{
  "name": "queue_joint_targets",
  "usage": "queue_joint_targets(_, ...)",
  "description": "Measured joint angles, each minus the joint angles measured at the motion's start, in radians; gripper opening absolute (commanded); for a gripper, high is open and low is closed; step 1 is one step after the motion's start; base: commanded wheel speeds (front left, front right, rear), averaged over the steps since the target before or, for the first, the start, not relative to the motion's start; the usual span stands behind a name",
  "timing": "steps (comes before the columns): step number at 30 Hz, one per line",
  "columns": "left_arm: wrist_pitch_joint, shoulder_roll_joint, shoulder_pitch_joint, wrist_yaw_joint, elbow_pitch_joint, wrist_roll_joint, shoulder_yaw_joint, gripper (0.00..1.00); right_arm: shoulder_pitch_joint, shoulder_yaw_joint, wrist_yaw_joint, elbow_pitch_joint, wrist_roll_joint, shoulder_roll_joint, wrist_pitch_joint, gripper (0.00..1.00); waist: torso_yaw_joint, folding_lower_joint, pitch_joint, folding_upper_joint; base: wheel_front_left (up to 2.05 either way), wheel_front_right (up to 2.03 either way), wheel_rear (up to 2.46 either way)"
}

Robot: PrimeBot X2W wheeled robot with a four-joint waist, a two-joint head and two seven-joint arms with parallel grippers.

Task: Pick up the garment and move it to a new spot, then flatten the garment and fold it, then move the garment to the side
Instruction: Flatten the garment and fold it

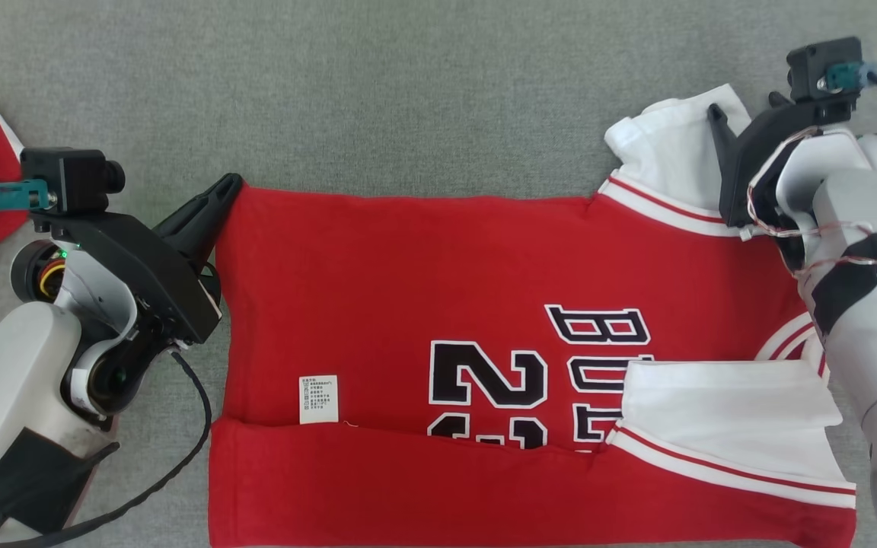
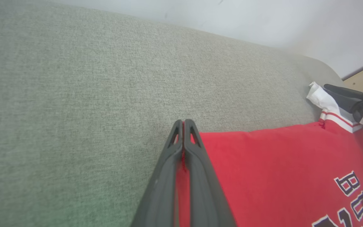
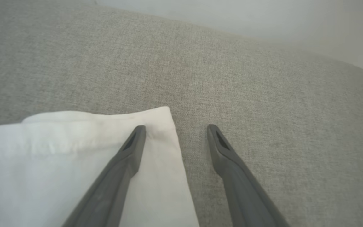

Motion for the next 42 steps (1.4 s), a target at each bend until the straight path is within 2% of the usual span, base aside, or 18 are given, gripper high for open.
queue_joint_targets(1, -0.001, 0.002, -0.001, 0.0, -0.005, 0.0, -0.002, 0.0, -0.007, -0.003, 0.0, 0.005, -0.001, 0.003, 0.012, 1.0, 0.002, 0.0, 0.006, 0.0, 0.0, 0.0, 0.0)
queue_joint_targets(2, -0.002, 0.005, -0.001, 0.0, -0.009, -0.001, -0.004, 0.0, -0.015, -0.005, 0.0, 0.006, -0.007, 0.007, 0.021, 0.33, 0.004, 0.0, 0.012, 0.0, 0.0, 0.0, 0.0)
queue_joint_targets(3, -0.006, 0.006, -0.001, 0.0, -0.012, -0.002, -0.007, 0.0, -0.022, -0.008, 0.0, 0.008, -0.009, 0.011, 0.025, 0.0, 0.005, -0.0001, 0.016, 0.0, 0.0, 0.0, 0.0)
queue_joint_targets(9, -0.025, 0.012, -0.005, 0.0, -0.013, -0.01, -0.014, 0.0, -0.04, -0.022, 0.0, 0.013, -0.023, 0.026, 0.002, 0.0, 0.002, 0.0, 0.021, 0.0, 0.0, 0.0, 0.0)
queue_joint_targets(15, -0.074, -0.001, -0.005, 0.0, 0.034, -0.018, -0.016, 0.0, -0.042, -0.044, 0.0, -0.012, -0.045, 0.013, -0.149, 0.0, -0.008, 0.0, -0.011, 0.0, 0.0, 0.0, 0.0)
queue_joint_targets(20, -0.124, -0.012, 0.034, 0.0, 0.069, -0.023, -0.023, 0.0, 0.05, -0.036, 0.0, -0.036, -0.048, 0.007, -0.27, 0.0, -0.017, -0.0001, -0.059, 0.0, 0.0, 0.0, 0.0)
queue_joint_targets(24, -0.156, -0.011, 0.062, 0.0, 0.075, -0.02, -0.03, 0.0, 0.108, -0.03, 0.0, -0.072, -0.011, 0.015, -0.311, 0.0, -0.027, -0.0002, -0.09, 0.0, 0.0, 0.0, 0.0)
queue_joint_targets(29, -0.228, 0.011, 0.133, 0.0, 0.053, 0.011, -0.041, 0.0, 0.23, -0.002, 0.0, -0.193, 0.08, 0.025, -0.339, 0.0, -0.051, -0.0002, -0.137, 0.0, 0.0, 0.0, 0.0)
queue_joint_targets(34, -0.295, 0.015, 0.222, 0.01, -0.014, 0.039, -0.056, 0.0, 0.418, 0.004, 0.0, -0.37, 0.196, -0.022, -0.346, 0.0, -0.064, -0.0003, -0.18, -0.0001, 0.0, 0.0, 0.0)
queue_joint_targets(37, -0.33, 0.022, 0.281, 0.028, -0.058, 0.044, -0.056, 0.0, 0.552, -0.025, 0.0, -0.488, 0.258, -0.056, -0.347, 0.0, -0.062, -0.0003, -0.201, -0.0001, 0.0, 0.0, 0.0)
queue_joint_targets(42, -0.368, 0.024, 0.374, 0.053, -0.101, 0.045, -0.063, 0.0, 0.783, -0.099, 0.0, -0.679, 0.311, -0.062, -0.317, 0.0, -0.052, -0.0003, -0.228, -0.0001, 0.0, 0.0, 0.0)
